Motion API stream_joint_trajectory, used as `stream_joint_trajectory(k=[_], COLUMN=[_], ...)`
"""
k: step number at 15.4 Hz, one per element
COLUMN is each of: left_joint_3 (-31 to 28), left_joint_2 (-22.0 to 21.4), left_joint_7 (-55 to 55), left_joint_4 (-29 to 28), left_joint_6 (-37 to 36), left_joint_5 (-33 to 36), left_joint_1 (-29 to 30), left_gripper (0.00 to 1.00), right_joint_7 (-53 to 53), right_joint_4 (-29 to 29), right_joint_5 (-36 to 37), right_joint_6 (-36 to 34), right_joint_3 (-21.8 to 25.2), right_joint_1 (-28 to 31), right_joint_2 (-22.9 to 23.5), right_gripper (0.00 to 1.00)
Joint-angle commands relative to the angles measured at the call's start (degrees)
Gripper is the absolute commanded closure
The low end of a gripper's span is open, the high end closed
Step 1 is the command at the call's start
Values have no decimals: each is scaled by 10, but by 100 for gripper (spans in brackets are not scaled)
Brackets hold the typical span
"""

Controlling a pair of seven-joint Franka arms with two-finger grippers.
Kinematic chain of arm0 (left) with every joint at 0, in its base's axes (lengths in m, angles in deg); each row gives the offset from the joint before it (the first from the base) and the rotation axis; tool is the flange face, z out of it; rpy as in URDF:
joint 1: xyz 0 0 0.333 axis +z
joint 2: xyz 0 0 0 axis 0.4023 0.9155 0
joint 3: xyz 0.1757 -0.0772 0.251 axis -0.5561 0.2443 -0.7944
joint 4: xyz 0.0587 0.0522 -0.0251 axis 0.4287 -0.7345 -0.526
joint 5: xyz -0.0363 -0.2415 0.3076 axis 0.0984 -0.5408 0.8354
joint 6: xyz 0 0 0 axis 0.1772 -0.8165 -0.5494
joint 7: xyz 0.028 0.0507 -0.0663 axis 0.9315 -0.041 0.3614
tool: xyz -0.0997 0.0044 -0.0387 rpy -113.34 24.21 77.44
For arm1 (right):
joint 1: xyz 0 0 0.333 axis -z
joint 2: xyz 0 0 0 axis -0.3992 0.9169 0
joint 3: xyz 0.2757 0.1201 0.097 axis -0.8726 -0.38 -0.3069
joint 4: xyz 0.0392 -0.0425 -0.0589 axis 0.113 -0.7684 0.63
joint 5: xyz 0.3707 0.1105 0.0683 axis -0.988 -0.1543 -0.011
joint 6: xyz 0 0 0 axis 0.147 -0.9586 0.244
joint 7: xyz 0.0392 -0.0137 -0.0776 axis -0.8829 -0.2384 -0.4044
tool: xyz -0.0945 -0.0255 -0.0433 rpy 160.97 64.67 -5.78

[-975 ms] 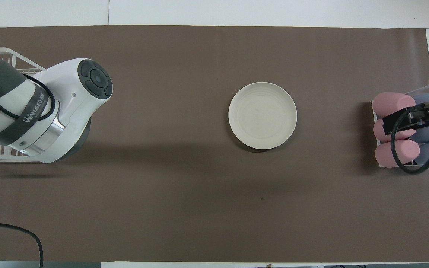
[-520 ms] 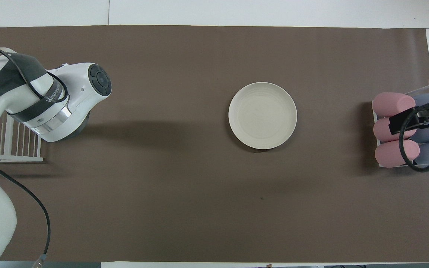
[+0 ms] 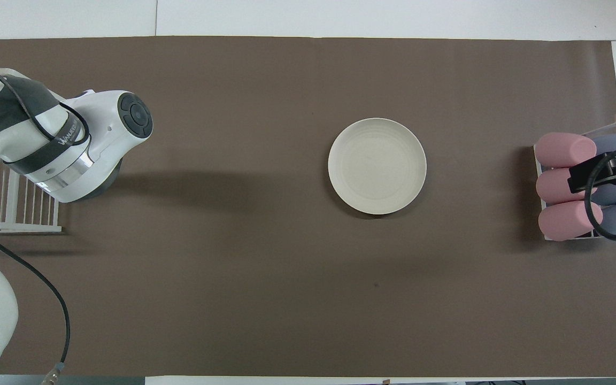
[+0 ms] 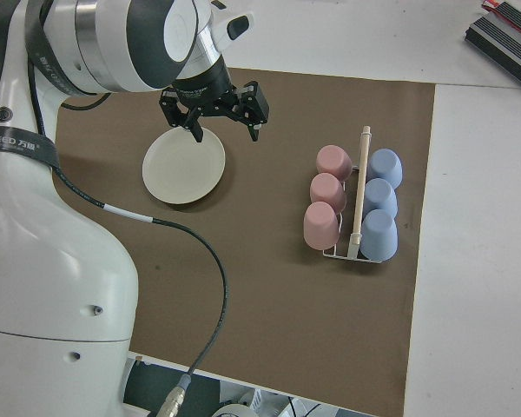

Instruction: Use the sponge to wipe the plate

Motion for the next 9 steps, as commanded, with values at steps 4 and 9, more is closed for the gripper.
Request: stream_joint_trajectory(k=[4, 9], left_joint_3=[2, 2], left_joint_2=[-11, -13], left_joint_7=[9, 7], left_joint_4=[-16, -15], left_joint_6=[25, 25], left_joint_5=[2, 0], left_joint_1=[5, 5], left_gripper=[0, 0], right_joint_7=[-28, -24], right_joint_4=[-35, -68], right_joint_5=[-2, -1], right_joint_6=[25, 28], right_joint_3=[-9, -9], right_joint_1=[42, 50], right_joint_2=[-4, -18], right_gripper=[0, 0])
